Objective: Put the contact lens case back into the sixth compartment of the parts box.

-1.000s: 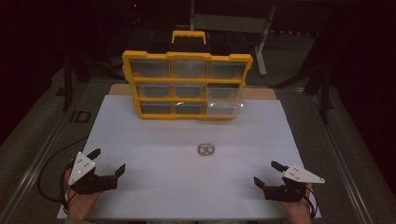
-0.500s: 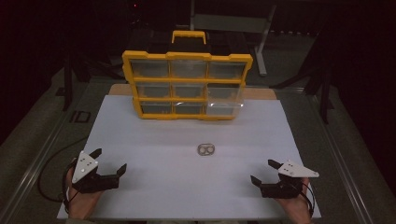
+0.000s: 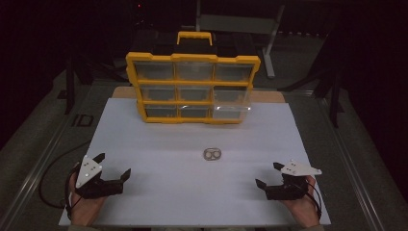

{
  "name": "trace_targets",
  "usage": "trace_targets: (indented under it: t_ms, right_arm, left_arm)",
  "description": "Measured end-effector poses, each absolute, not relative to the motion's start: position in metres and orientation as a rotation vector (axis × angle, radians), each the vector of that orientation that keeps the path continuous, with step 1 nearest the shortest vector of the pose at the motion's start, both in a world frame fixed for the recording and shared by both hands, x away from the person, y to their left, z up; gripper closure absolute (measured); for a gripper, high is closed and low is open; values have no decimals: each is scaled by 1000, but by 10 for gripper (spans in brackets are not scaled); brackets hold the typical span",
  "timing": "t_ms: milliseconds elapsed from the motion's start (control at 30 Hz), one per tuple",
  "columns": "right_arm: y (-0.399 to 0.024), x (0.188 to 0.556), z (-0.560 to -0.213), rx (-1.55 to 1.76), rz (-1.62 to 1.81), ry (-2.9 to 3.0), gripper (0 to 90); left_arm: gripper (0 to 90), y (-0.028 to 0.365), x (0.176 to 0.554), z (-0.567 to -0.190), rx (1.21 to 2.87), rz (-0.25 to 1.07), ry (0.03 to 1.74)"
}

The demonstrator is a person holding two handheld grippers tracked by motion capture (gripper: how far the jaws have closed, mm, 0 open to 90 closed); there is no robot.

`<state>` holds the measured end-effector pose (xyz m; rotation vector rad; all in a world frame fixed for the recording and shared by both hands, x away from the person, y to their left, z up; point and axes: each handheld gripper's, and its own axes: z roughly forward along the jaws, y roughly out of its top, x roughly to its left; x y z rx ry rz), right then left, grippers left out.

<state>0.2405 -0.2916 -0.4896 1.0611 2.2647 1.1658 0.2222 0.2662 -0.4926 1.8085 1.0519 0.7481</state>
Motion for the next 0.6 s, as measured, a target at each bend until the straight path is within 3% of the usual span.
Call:
trace_targets:
  t_ms: [600]
  right_arm:
    - [-276,263,-468,1045,1091,2335,80]
  left_arm:
    - [0,264,223,-495,1817,744,1049]
